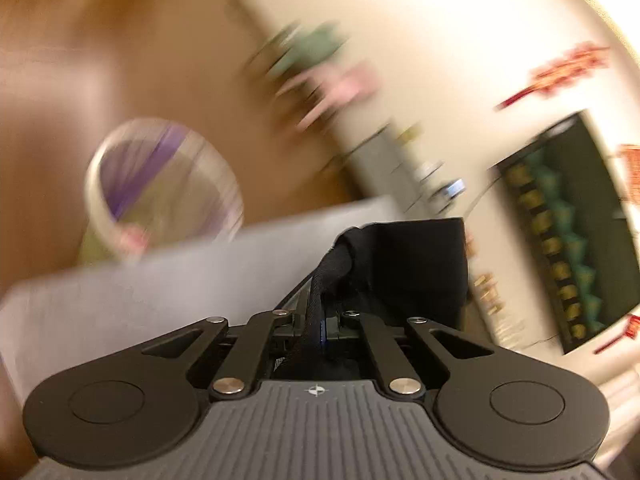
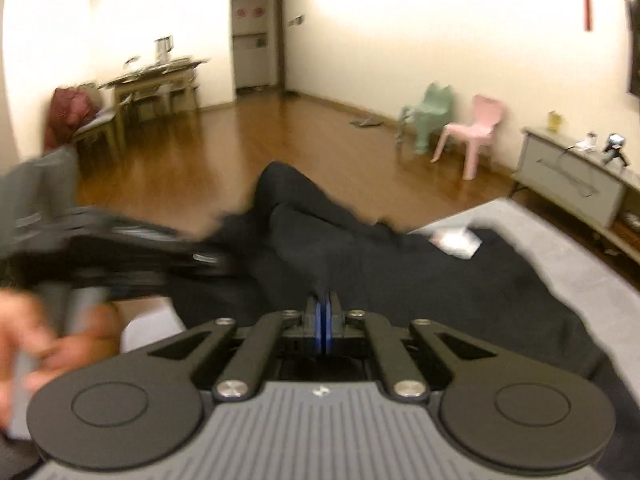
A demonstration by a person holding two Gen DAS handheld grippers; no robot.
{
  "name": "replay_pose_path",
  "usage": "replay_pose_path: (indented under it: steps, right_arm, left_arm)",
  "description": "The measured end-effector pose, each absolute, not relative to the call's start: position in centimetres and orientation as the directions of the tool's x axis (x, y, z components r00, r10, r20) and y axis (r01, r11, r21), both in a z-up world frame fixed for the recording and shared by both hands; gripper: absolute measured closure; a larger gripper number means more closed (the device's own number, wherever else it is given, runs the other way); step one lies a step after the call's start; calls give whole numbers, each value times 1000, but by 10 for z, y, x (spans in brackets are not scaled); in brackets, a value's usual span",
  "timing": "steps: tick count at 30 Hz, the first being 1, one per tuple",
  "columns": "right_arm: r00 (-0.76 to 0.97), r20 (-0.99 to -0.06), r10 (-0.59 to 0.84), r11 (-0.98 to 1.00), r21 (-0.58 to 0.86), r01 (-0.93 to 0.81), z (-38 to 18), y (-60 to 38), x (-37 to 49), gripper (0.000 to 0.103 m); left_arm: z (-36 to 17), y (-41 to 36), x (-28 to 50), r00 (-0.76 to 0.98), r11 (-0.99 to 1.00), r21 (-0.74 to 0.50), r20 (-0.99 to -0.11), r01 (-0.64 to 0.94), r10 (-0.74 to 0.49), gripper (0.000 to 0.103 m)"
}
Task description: Fold clothes
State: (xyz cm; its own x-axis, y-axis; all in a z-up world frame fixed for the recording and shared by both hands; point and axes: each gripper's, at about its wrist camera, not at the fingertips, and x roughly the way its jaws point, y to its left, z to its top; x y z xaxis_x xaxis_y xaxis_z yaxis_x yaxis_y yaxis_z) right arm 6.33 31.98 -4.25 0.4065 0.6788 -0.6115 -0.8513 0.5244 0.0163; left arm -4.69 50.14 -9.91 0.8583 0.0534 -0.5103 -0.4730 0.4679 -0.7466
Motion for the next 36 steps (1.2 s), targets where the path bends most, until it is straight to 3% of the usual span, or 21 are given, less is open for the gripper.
replay_pose_path:
  steps: [5, 7, 9, 11, 14, 19, 26, 27, 31, 34, 36]
  right_arm:
    - [438, -683, 585, 487, -137, -863, -102, 351, 33, 101]
    - [438, -685, 582, 491, -132, -861, -107, 349, 30, 99]
    - [430, -679, 595, 506, -100, -857, -105, 341, 31, 93]
    - [423, -671, 608, 519, -67, -852, -103, 334, 31, 84]
    - [416, -646, 640, 538, -10, -843, -86, 295, 28, 68]
    - [527, -638, 561, 636, -75, -768, -72, 181, -2, 48]
    - [722, -671, 169, 853, -268, -448, -93, 0, -64, 44]
    - [731, -672, 121, 892, -249, -377, -92, -29, -70, 44]
    - [732, -681, 16, 990, 115, 86, -71, -164, -69, 43]
    - [724, -689, -28, 869, 341, 358, -67, -257, -63, 42]
    - [733, -675, 85, 715, 554, 427, -77, -306, -62, 42]
  left_arm:
    - [-102, 504, -50, 844, 438, -749, -535, -497, 43, 99]
    - [-98, 503, -55, 845, 437, -748, -533, -500, 54, 96]
    - [-95, 503, -59, 846, 435, -748, -530, -502, 64, 85]
    - [-89, 503, -64, 847, 434, -747, -527, -503, 73, 50]
    - [-82, 501, -67, 848, 445, -746, -527, -496, 61, 31]
    - [-78, 488, -54, 830, 500, -718, -558, -484, 3, 23]
    - [-78, 472, -41, 780, 558, -634, -624, -535, 40, 23]
    - [-74, 471, -44, 785, 554, -630, -615, -544, 72, 23]
    - [-52, 462, -53, 797, 575, -591, -569, -566, 200, 22]
    - [-42, 447, -47, 790, 620, -536, -563, -573, 243, 22]
    - [-37, 437, -42, 786, 653, -498, -561, -570, 259, 22]
